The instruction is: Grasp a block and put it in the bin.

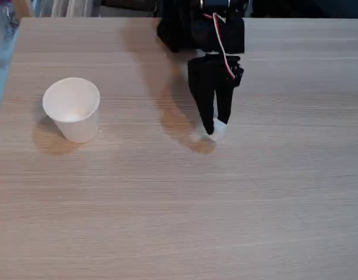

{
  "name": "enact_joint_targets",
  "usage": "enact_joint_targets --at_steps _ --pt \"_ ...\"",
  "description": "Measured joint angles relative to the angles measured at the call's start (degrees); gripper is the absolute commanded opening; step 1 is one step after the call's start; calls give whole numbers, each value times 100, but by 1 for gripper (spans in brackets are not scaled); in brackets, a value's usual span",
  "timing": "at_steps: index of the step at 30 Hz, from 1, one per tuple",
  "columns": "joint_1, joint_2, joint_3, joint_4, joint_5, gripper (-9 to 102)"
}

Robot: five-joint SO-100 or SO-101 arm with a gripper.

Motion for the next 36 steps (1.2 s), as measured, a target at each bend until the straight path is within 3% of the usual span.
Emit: enact_joint_targets --at_steps 13,28,36 --pt "1521 1371 -97 -132 -149 0" --pt "3296 1415 -694 -378 -158 0" --pt "3955 1151 -1063 -176 492 0"
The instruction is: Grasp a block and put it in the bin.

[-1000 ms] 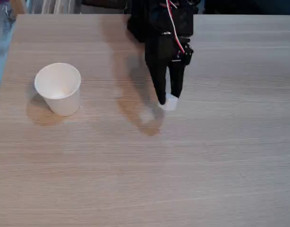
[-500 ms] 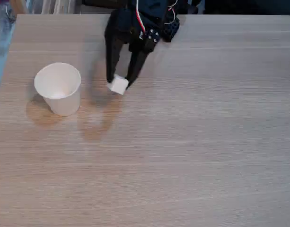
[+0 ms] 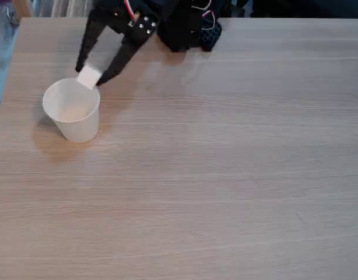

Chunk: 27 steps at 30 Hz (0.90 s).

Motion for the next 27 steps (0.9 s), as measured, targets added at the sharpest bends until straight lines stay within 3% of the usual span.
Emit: enact_joint_targets --at_steps 15,27 --pt "308 -404 -492 1292 2048 0" --pt "457 -896 -501 914 2760 0"
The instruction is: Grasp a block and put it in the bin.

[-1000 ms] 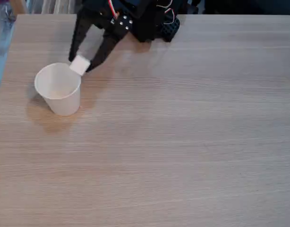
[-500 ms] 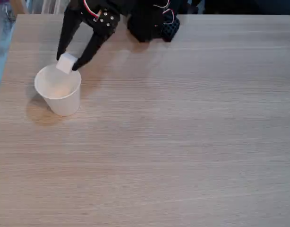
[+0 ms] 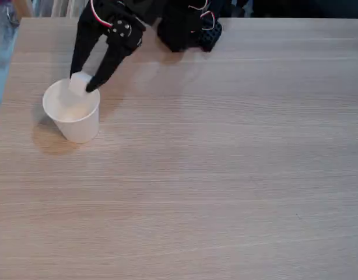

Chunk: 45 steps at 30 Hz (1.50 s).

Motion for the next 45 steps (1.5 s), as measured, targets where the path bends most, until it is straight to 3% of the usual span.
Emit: enact_joint_targets --at_steps 19,27,33,41,45 --pt "308 -756 -360 -308 62 1" --pt "404 -765 -360 -378 62 19" --pt "387 -791 -360 -527 114 25" --pt "387 -817 -360 -606 114 23" --pt "387 -817 -360 -624 114 8"
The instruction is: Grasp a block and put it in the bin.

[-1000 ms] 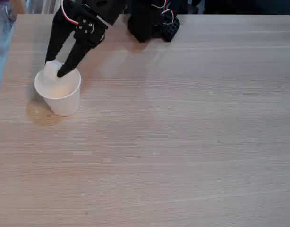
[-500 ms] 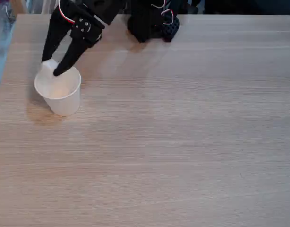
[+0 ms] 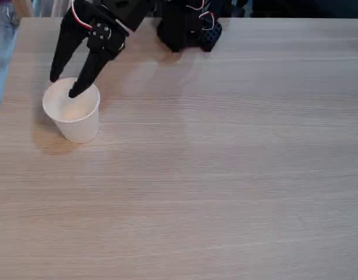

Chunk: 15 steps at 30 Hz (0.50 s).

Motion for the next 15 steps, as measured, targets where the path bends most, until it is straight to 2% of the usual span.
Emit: enact_joint_targets --at_steps 3,9,15 --pt "-53 0 0 -114 9 0" --pt "-396 193 0 -246 44 0" --pt "-1204 686 0 -193 70 0"
